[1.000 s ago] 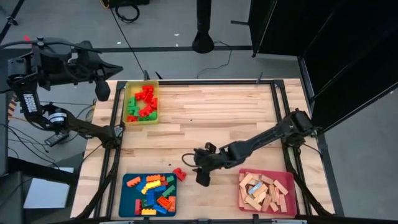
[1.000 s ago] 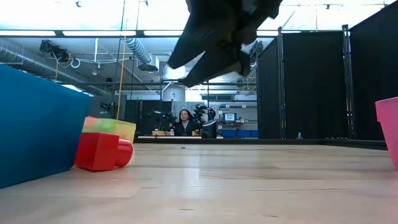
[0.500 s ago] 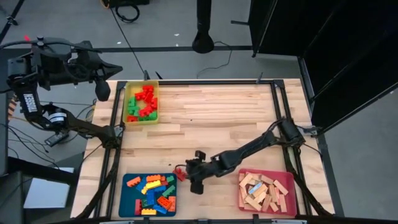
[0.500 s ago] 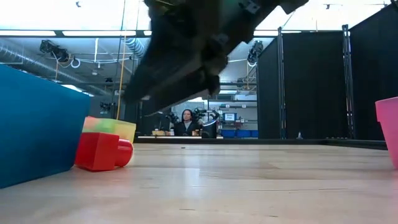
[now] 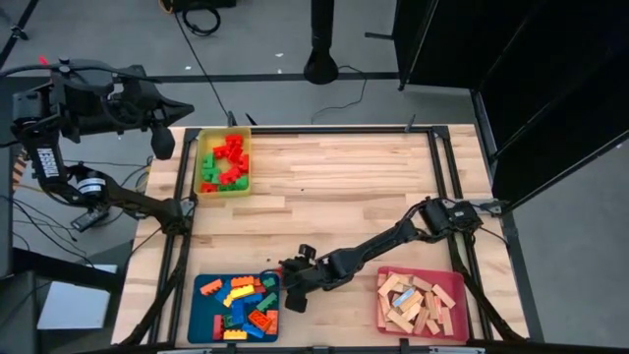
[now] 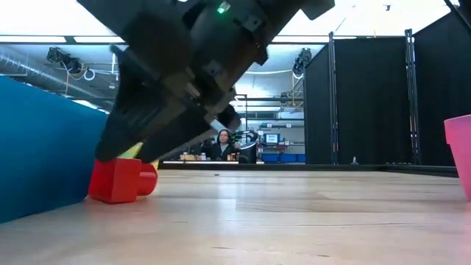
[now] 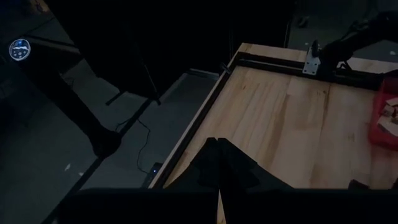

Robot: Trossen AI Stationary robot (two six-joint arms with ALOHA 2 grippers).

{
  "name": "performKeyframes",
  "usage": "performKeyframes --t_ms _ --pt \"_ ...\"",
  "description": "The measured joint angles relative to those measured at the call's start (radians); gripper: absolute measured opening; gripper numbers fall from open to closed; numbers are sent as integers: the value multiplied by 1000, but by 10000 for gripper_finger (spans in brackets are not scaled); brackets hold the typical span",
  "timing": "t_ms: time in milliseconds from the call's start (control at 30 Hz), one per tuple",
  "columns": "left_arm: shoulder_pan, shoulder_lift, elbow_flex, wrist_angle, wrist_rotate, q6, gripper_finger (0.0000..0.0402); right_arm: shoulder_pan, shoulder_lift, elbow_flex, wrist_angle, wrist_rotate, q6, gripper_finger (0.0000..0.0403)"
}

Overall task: Sort blocks by size
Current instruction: Put the round orange game piece into the yellow bin

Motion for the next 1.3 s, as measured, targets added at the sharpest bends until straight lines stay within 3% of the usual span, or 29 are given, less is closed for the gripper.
performKeyframes --t_ms 467,733,967,1300 --pt "0 0 0 0 0 -27 2 -35 -9 19 -216 44 130 195" --pt "0 0 0 0 0 -27 2 -48 -46 17 -567 -29 330 192" --pt "0 0 0 0 0 1 2 -49 -102 10 -772 -72 503 189" --pt "0 0 0 0 0 63 2 -82 -130 11 -811 -154 621 188"
